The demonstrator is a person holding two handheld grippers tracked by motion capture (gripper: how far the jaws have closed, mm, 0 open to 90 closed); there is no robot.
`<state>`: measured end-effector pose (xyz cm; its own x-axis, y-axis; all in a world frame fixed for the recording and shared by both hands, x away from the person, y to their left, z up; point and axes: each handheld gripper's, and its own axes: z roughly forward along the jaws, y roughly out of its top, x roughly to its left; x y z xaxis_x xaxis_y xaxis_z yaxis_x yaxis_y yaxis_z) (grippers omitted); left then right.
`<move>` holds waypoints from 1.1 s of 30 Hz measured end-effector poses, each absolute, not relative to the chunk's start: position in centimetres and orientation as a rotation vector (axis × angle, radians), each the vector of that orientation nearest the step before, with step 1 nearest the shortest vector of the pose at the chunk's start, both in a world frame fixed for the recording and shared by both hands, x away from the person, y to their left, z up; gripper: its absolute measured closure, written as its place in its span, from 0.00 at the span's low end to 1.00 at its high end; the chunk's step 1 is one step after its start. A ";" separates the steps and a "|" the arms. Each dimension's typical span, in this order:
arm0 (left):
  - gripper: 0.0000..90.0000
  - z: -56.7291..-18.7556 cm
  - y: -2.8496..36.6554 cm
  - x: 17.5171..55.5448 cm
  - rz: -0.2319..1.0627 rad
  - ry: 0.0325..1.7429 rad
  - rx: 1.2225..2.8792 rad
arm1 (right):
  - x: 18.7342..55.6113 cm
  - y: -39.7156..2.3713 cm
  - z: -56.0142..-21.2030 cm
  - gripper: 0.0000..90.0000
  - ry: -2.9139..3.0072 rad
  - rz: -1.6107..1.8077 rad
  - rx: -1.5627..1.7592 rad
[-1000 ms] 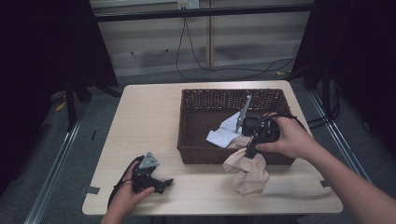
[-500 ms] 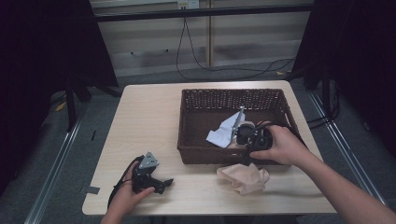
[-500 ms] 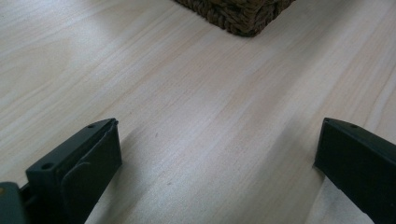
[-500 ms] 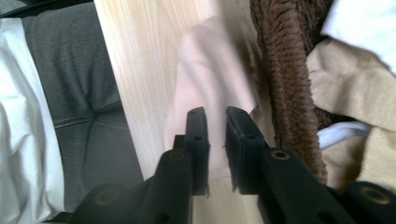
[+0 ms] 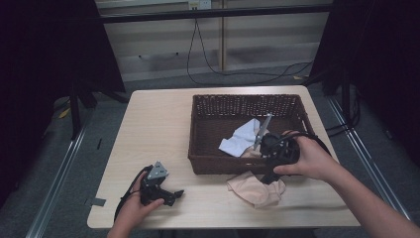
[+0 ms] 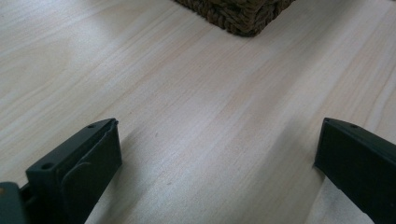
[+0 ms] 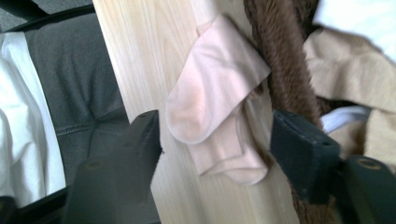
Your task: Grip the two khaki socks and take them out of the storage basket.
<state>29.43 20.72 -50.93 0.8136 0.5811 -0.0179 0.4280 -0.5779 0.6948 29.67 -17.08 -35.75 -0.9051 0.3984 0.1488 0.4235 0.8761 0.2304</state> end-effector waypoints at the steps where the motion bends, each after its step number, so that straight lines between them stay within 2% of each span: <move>1: 0.00 -50.9 20.7 29.4 0.275 0.738 2.274 | 29.6 -17.3 -35.9 0.33 -2.949 -0.388 -0.648; 8: 0.00 -50.9 20.7 29.4 0.275 0.739 2.275 | 28.6 -18.7 -36.4 0.21 -2.966 -0.420 -0.691; 15: 0.00 -50.9 20.7 29.4 0.275 0.738 2.274 | 27.8 -20.4 -37.1 0.14 -2.979 -0.440 -0.722; 33: 0.00 -50.9 20.7 29.4 0.277 0.740 2.272 | 26.0 -24.7 -40.5 0.09 -2.976 -0.557 -0.771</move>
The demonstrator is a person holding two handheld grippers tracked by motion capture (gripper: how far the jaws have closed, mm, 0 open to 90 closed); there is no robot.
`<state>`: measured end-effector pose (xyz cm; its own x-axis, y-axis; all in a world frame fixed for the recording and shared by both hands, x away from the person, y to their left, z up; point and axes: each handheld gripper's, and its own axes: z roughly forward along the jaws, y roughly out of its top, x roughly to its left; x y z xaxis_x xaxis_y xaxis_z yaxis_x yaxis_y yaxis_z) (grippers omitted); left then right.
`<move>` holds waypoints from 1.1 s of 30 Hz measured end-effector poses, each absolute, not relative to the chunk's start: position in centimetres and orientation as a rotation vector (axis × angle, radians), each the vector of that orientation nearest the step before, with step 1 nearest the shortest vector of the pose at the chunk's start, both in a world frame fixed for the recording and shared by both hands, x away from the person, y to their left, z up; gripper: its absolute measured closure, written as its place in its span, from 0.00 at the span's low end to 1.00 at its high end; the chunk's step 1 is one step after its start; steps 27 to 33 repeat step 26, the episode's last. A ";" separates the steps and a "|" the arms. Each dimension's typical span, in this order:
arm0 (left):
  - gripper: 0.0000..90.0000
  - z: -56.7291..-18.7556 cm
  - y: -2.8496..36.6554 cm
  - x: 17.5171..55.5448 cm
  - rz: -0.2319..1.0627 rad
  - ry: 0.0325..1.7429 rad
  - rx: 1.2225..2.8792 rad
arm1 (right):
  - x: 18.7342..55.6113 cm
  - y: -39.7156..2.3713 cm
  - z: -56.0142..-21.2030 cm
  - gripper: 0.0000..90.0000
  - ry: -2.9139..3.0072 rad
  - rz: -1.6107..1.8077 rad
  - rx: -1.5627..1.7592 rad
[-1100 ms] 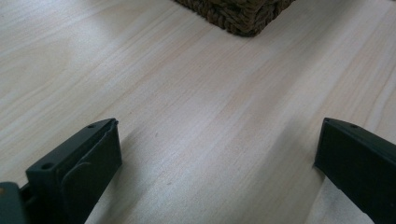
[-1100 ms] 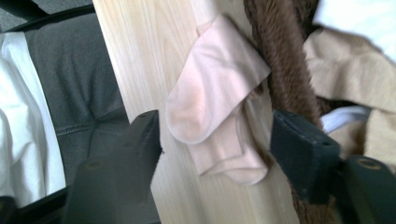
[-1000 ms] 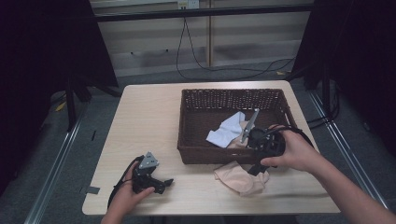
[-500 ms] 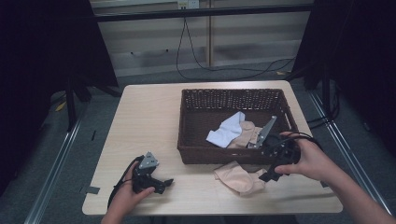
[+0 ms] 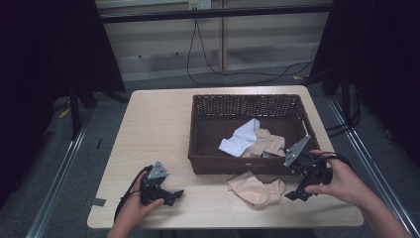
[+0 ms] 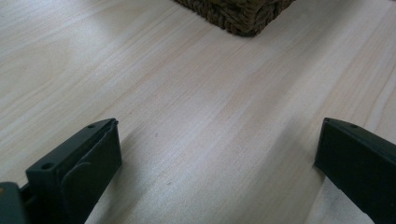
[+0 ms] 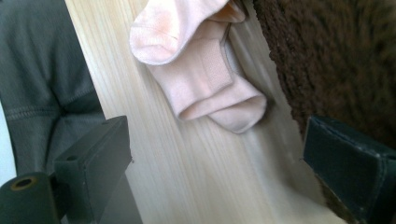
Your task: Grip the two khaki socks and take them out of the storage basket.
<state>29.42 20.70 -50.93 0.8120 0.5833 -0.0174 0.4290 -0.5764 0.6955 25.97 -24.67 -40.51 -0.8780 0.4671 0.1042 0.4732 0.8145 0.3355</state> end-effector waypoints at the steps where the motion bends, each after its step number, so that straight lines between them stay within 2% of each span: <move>1: 0.00 -51.0 20.7 29.4 0.275 0.746 2.265 | 25.9 -25.1 -41.0 0.09 -2.962 -0.601 -0.785; 18: 0.00 -51.0 20.7 29.4 0.276 0.746 2.266 | 23.2 -27.6 -46.2 0.07 -2.992 -0.747 -0.788; 33: 0.00 -51.0 20.7 29.4 0.276 0.747 2.265 | 23.0 -27.6 -46.3 0.09 -3.018 -0.778 -0.798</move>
